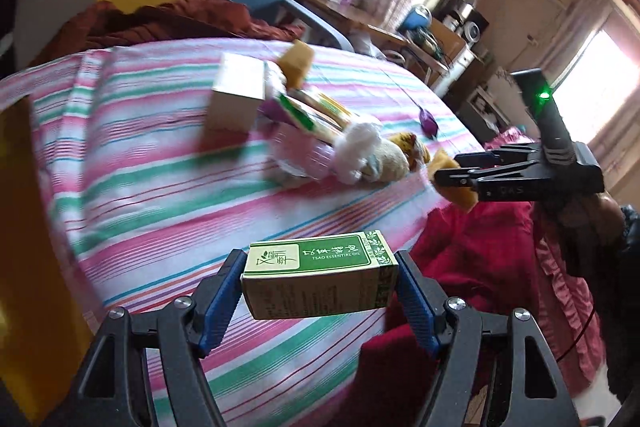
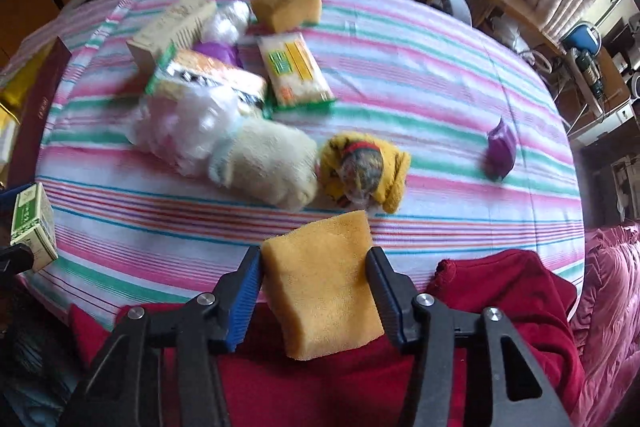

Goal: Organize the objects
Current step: 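Place the green box and the sponge into the gold tray with both tools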

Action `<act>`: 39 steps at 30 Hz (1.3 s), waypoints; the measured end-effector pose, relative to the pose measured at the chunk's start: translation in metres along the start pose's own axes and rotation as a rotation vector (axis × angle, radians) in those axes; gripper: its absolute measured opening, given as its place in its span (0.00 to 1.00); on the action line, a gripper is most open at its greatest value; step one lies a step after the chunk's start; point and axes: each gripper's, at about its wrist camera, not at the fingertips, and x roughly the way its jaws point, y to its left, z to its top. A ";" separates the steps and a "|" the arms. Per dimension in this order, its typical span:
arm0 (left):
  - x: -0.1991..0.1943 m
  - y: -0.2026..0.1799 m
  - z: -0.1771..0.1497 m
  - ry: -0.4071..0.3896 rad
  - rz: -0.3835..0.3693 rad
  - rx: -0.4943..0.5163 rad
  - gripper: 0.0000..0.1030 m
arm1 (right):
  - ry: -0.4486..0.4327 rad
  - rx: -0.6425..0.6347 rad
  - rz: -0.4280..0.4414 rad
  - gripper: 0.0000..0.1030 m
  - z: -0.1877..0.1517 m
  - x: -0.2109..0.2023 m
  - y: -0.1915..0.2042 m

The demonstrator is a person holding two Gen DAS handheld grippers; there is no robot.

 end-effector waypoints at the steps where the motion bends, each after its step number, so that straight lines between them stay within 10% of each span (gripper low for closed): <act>1: -0.004 0.003 -0.001 -0.012 0.007 -0.009 0.72 | -0.021 -0.003 0.007 0.51 0.002 -0.007 0.005; 16: -0.126 0.090 -0.028 -0.240 0.197 -0.202 0.72 | -0.217 -0.199 0.324 0.51 0.062 -0.048 0.183; 33: -0.202 0.212 -0.052 -0.338 0.473 -0.372 0.72 | -0.133 -0.375 0.598 0.52 0.073 -0.033 0.364; 39: -0.209 0.245 -0.053 -0.346 0.565 -0.456 0.86 | -0.078 -0.424 0.737 0.61 0.059 -0.023 0.404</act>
